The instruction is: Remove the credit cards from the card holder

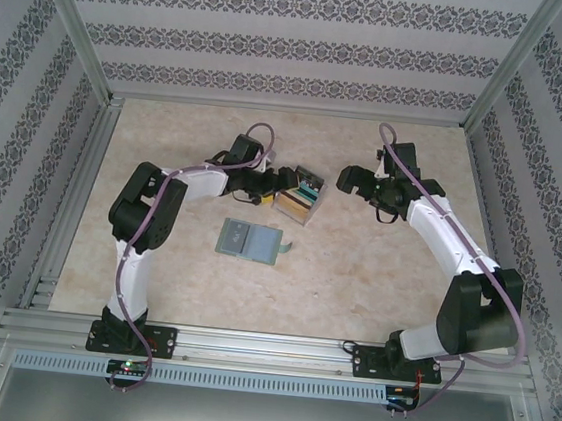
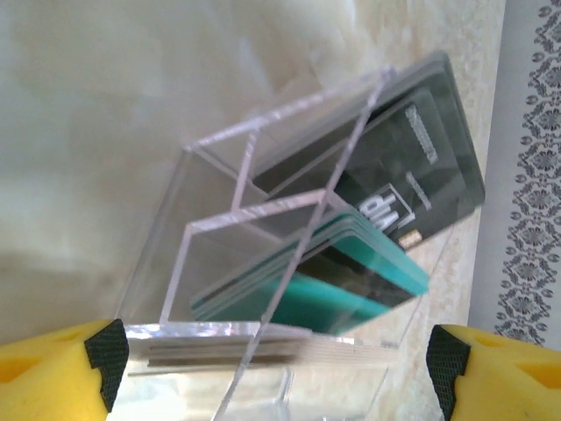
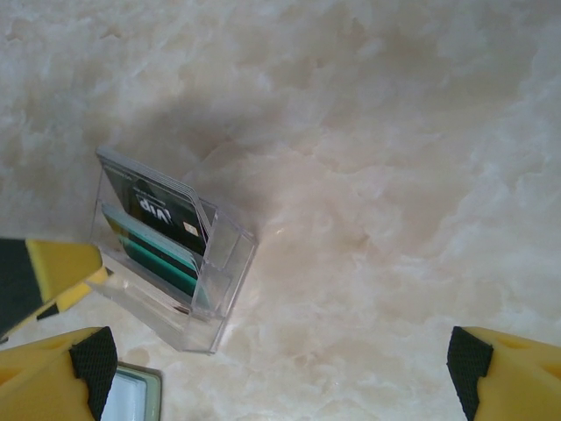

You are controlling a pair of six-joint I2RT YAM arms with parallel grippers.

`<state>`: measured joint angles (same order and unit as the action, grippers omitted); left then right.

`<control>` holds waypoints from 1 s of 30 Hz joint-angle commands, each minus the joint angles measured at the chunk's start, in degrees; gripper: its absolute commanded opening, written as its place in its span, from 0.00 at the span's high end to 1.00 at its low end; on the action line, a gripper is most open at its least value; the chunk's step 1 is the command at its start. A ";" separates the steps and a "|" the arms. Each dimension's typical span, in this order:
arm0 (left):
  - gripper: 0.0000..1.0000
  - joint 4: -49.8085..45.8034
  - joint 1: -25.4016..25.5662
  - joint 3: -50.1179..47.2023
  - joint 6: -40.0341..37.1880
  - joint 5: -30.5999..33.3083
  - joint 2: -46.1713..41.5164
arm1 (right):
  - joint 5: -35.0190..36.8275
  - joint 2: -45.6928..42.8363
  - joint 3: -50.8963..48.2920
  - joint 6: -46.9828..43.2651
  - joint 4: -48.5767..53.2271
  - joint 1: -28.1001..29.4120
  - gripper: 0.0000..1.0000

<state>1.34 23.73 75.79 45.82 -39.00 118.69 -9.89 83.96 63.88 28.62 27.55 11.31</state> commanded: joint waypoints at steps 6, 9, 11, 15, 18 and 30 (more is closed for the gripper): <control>0.10 5.57 4.21 -4.72 4.10 -0.74 -5.30 | -0.73 -0.20 -0.50 0.22 -0.13 1.21 0.02; 0.10 7.02 5.07 -6.53 5.98 0.04 -6.56 | -1.22 -0.79 -1.06 0.03 -0.04 1.58 0.02; 0.10 7.04 5.28 -7.84 6.51 0.90 -7.79 | -1.74 -1.38 -1.37 -0.27 -0.05 2.04 0.02; 0.09 1.93 4.93 -9.13 3.77 5.34 -12.64 | -2.00 -2.45 -1.87 -0.12 0.08 4.18 0.03; 0.09 -3.95 3.61 -10.26 1.29 8.62 -17.36 | -1.82 -2.70 -1.99 0.20 0.23 7.26 0.10; 0.20 -17.65 -6.02 -26.29 -4.59 12.20 -36.00 | 0.64 1.28 -3.01 7.81 -3.64 27.13 0.51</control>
<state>-10.00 18.76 52.36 44.07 -28.03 85.54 -10.63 83.33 61.21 33.67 25.69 34.50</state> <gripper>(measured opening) 0.803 0.503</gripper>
